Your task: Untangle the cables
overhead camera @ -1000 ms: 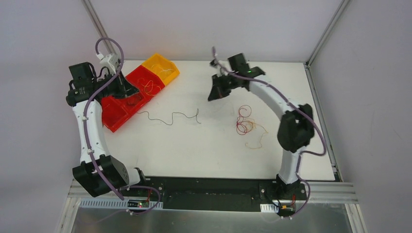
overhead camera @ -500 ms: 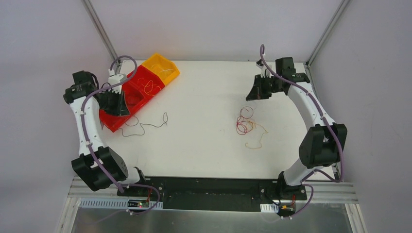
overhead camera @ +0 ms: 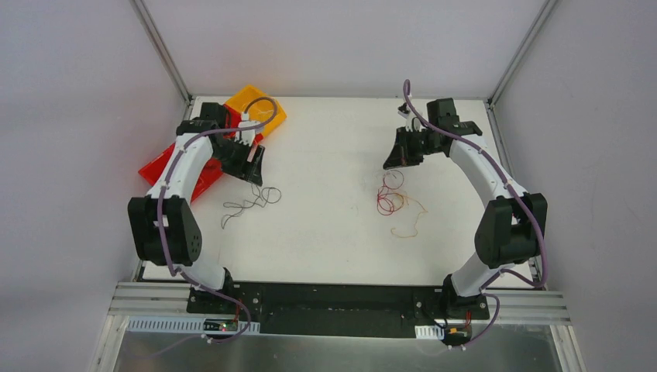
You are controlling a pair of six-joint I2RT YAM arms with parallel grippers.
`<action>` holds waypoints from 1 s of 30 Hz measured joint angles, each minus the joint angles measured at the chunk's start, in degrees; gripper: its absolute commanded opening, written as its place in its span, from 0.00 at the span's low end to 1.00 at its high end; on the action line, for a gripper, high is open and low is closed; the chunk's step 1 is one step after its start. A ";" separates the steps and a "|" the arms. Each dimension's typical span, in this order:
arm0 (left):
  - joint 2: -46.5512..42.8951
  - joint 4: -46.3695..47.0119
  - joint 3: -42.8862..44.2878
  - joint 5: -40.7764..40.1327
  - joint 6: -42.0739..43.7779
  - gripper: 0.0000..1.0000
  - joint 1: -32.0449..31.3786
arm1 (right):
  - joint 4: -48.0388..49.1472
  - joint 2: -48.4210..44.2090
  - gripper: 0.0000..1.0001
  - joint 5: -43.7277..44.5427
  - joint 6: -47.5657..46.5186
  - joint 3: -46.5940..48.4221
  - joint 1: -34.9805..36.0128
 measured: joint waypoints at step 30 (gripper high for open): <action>17.35 7.21 -0.52 -5.05 3.78 0.99 -5.53 | -0.24 1.75 0.00 -0.20 0.90 -0.24 1.14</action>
